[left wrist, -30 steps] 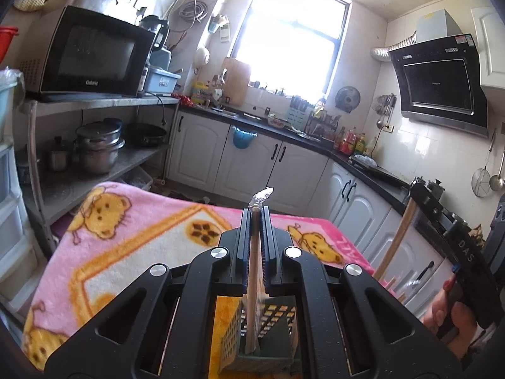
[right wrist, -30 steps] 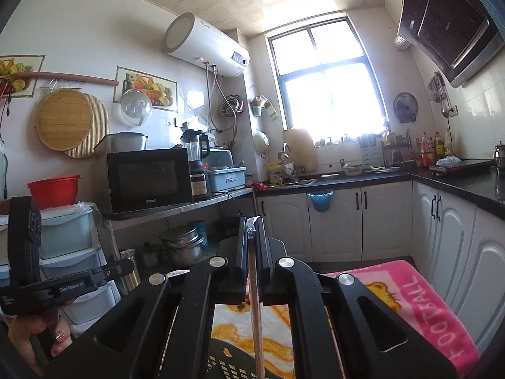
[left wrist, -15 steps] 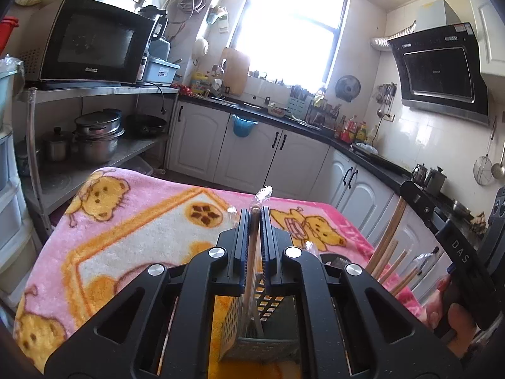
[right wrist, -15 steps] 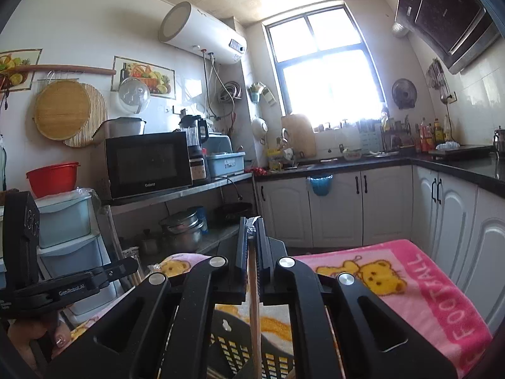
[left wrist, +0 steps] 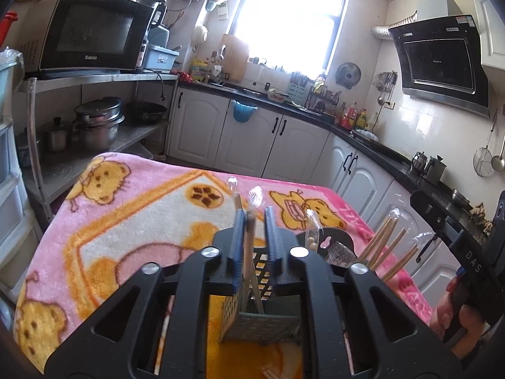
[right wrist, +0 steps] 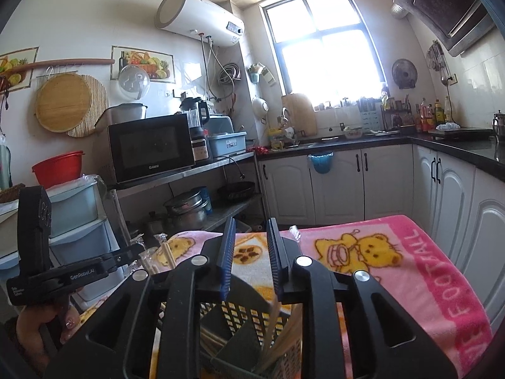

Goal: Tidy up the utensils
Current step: 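Lower the held chopstick upright into the grey caddy with the left gripper, then open the left gripper to release the chopstick into the caddy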

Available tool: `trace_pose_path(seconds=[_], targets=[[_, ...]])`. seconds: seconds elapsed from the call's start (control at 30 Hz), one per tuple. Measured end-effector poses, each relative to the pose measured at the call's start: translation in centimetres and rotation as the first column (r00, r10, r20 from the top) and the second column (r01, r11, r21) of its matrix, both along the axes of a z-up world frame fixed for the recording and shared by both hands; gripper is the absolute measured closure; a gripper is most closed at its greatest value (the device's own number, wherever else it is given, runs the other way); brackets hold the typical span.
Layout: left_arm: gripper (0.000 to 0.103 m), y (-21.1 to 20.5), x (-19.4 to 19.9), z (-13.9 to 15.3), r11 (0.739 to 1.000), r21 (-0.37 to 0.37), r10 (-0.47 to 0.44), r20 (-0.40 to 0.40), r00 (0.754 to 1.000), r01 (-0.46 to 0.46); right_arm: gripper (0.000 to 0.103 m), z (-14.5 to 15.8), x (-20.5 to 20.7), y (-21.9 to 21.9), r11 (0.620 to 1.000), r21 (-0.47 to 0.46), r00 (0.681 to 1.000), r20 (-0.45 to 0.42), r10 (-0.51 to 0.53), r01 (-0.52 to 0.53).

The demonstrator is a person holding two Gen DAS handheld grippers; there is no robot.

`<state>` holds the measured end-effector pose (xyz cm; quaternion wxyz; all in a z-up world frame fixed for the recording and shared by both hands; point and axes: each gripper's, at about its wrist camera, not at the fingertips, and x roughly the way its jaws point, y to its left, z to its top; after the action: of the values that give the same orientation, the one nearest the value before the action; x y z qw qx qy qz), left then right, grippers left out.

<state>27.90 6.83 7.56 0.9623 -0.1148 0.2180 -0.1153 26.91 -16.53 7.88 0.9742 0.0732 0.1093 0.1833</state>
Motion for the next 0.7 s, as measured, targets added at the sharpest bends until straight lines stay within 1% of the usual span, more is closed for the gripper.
trace_pose_path(seconds=[0.03,0.1,0.13,0.27,0.3,0.37,0.4,0.53,0.63,0.7], targets=[[0.087,0.0,-0.1,0.0,1.0,0.001,0.001,-0.003,1.0,-0.001,0.077,0.0,-0.3,-0.1,1.0,-0.002,1.0,-0.013,-0.003,0.003],[0.083,0.2,-0.3,0.1,1.0,-0.003,0.001,-0.013,1.0,-0.001,0.076,0.0,-0.6,-0.3,1.0,-0.005,1.0,-0.028,-0.006,0.005],[0.079,0.3,-0.4,0.1,1.0,-0.006,0.003,-0.019,1.0,-0.003,0.076,0.0,-0.9,-0.4,1.0,-0.009,0.999,-0.031,-0.007,0.007],[0.057,0.8,-1.0,0.1,1.0,-0.021,0.011,-0.036,0.999,-0.011,0.071,-0.1,-1.9,-0.7,1.0,-0.016,0.999,-0.039,-0.009,0.008],[0.055,1.0,-1.1,0.2,1.0,-0.026,0.012,-0.039,0.999,-0.013,0.07,-0.2,-2.1,-0.8,1.0,-0.019,0.999,-0.042,-0.011,0.01],[0.041,1.1,-1.3,0.3,1.0,-0.031,0.007,-0.05,0.999,-0.008,0.068,-0.1,-2.3,-0.8,1.0,-0.029,0.999,-0.052,-0.013,0.012],[0.038,1.2,-1.5,0.3,0.999,-0.033,0.009,-0.053,0.999,-0.01,0.067,-0.2,-2.5,-0.9,0.999,-0.033,0.998,-0.061,-0.017,0.015],[0.02,1.7,-2.2,0.3,0.998,-0.051,0.02,-0.069,0.997,-0.023,0.063,-0.4,-3.2,-0.9,0.999,-0.037,0.997,-0.079,-0.017,0.014],[0.011,2.0,-3.0,0.3,0.998,-0.052,0.023,-0.077,0.997,-0.027,0.06,-0.7,-3.7,-0.9,0.999,-0.049,0.996,-0.092,-0.014,0.009],[0.01,2.3,-3.6,0.3,0.998,-0.051,0.033,-0.074,0.997,-0.037,0.059,-1.0,-4.1,-0.9,0.999,-0.053,0.995,-0.1,-0.009,0.004]])
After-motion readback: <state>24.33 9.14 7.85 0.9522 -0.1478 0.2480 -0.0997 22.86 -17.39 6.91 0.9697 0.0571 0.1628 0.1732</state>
